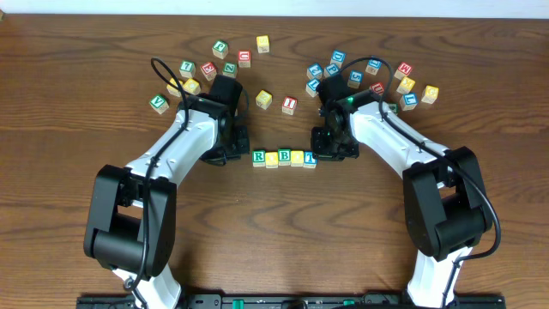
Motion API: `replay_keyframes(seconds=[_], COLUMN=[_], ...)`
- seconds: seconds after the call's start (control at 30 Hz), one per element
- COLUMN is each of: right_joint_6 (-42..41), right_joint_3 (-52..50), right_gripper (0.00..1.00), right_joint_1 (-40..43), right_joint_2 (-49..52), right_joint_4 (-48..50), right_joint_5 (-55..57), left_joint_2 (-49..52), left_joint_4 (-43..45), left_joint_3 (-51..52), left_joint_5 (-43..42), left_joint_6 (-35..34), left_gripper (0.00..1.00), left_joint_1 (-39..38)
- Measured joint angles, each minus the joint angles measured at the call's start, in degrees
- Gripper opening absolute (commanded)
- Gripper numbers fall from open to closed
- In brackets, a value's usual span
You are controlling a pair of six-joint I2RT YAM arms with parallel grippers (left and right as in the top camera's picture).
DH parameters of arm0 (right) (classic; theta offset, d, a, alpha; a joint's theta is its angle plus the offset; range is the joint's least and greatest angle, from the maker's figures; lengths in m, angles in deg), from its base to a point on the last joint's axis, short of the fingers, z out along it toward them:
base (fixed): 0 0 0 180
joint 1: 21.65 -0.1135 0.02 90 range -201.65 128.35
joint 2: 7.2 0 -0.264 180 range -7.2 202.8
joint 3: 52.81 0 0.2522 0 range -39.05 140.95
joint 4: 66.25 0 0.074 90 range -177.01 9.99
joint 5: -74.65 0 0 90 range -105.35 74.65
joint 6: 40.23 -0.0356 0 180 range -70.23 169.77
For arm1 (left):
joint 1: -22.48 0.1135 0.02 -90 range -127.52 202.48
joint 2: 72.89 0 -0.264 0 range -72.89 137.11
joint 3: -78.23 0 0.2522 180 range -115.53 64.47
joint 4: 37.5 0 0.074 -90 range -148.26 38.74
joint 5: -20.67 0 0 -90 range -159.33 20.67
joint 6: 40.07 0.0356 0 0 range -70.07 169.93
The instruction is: Spell out ROBOT
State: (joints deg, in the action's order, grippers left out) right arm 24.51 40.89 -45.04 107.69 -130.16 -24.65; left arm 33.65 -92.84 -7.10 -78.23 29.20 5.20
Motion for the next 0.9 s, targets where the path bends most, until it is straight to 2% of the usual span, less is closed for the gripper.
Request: replay_keyframes(seconds=[0.9], right_joint_6=[-0.02], right_joint_3=[-2.19], right_gripper=[0.03], right_joint_1=[0.00], right_joint_2=[0.00], right_joint_4=[1.66], right_joint_5=[-1.33], left_joint_2=[0.02], left_joint_4=[5.16], left_joint_3=[2.99], left_joint_5=[-1.11], left_joint_6=[0.00], left_gripper=[0.08], left_joint_1=[-3.34])
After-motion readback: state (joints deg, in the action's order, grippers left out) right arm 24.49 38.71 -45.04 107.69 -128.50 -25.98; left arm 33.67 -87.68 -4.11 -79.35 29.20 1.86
